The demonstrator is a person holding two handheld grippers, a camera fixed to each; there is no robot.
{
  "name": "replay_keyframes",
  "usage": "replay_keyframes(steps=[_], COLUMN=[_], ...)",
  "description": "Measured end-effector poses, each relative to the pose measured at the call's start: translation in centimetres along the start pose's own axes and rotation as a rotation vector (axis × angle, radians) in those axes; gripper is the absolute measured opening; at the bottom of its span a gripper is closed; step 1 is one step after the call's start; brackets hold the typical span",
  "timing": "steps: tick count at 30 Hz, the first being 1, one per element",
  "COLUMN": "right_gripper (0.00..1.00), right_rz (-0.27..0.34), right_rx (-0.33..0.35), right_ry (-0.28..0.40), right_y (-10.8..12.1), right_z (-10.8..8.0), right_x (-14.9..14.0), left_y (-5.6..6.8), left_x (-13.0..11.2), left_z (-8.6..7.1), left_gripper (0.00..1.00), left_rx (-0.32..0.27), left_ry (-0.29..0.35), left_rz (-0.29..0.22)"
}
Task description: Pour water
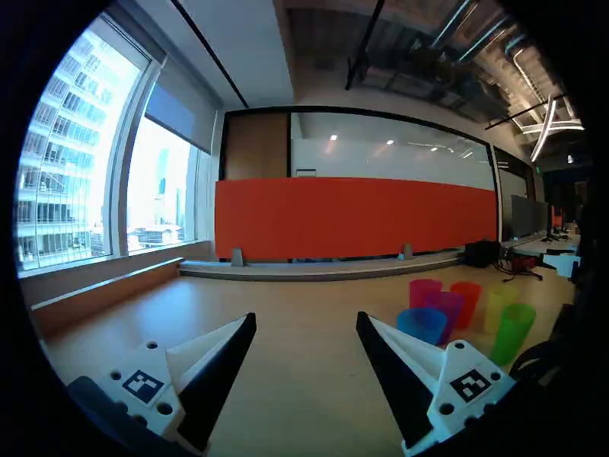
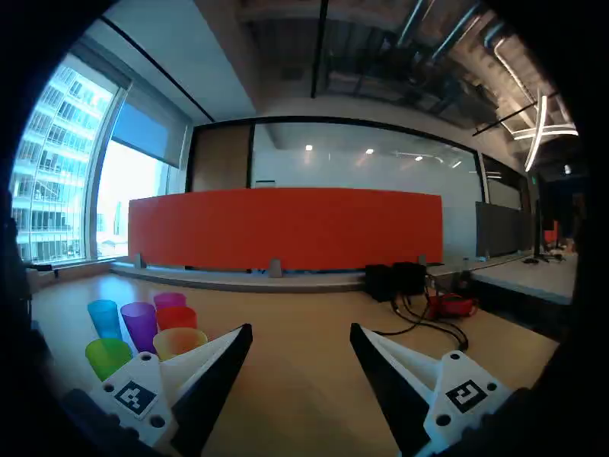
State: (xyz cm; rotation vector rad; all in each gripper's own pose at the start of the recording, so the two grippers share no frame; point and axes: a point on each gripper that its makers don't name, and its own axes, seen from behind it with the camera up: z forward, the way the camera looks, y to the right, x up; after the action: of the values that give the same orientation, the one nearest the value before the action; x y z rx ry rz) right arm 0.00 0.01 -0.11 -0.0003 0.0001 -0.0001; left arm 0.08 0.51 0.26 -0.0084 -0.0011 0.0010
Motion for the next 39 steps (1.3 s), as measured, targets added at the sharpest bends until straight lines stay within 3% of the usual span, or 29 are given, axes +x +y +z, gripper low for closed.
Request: replay_keyframes(steps=[9,14,27,39], right_gripper=[1.0,1.0,1.0,0.99], right_rz=[-0.004,-0.002,-0.03,-0.022], right_rx=[-0.009,0.003,0.047,0.066], right_ry=[-0.02,-0.04,-0.057,-0.049], right_y=[0.3,0.1,-1.0,-1.2], right_z=[-0.5,-0.5,0.1,0.7], right_x=[-0.1,1.4,8.9,15.7], left_y=[0.3,0.4,1.1,0.9], left_x=[-0.1,1.0,8.8,15.6], left_z=[0.3,0.3,2.0,3.7], left_gripper=[0.98,0.98,0.98,0.98], left_rx=[-0.006,-0.02,-0.092,-0.132], left_ry=[-0.037,-0.047,-0.034,-0.041], left_rz=[0.006,-0.008,-0.025,-0.017])
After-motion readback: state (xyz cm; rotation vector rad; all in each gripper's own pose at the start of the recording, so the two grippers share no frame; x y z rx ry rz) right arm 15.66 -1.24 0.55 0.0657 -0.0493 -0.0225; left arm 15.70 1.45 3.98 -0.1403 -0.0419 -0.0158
